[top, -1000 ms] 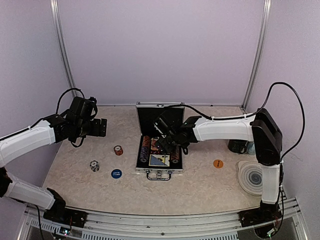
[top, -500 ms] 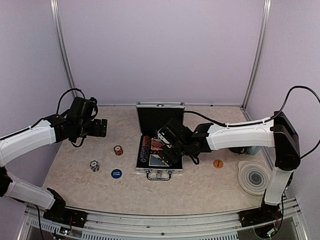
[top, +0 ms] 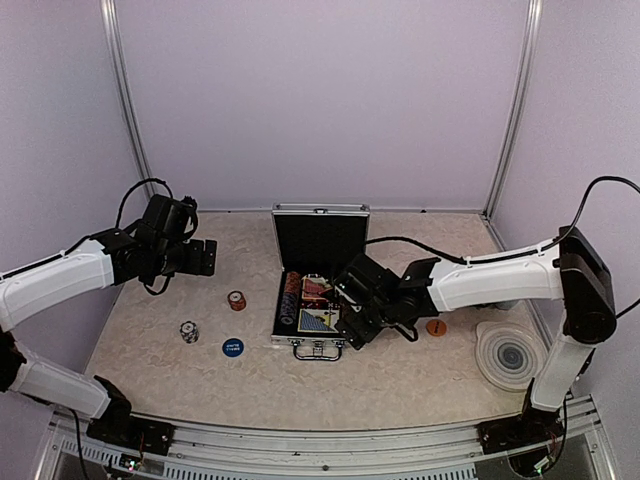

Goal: Pack up texas hold em set

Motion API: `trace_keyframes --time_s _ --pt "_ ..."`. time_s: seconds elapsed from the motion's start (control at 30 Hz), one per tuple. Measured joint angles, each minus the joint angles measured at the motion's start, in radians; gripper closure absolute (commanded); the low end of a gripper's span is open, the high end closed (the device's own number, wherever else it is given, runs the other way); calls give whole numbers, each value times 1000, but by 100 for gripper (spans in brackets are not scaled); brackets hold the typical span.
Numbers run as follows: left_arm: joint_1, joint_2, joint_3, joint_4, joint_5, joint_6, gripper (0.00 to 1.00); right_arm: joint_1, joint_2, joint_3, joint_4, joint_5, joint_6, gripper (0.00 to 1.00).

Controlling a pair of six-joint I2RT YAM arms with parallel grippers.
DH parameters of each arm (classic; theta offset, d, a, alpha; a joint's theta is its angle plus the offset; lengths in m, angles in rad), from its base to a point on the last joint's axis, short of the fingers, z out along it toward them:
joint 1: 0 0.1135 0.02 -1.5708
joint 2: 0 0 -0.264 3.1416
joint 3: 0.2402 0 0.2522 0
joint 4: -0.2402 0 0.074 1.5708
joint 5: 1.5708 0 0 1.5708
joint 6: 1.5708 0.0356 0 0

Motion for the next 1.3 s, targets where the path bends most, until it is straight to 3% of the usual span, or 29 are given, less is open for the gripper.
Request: trace_keyframes --time_s 0.43,1.3 --pt "0 1 0 0 8 0 1 29 -61 -64 9 -110 -19 3" --pt "-3 14 0 0 8 0 1 18 34 -90 -37 -7 28 1"
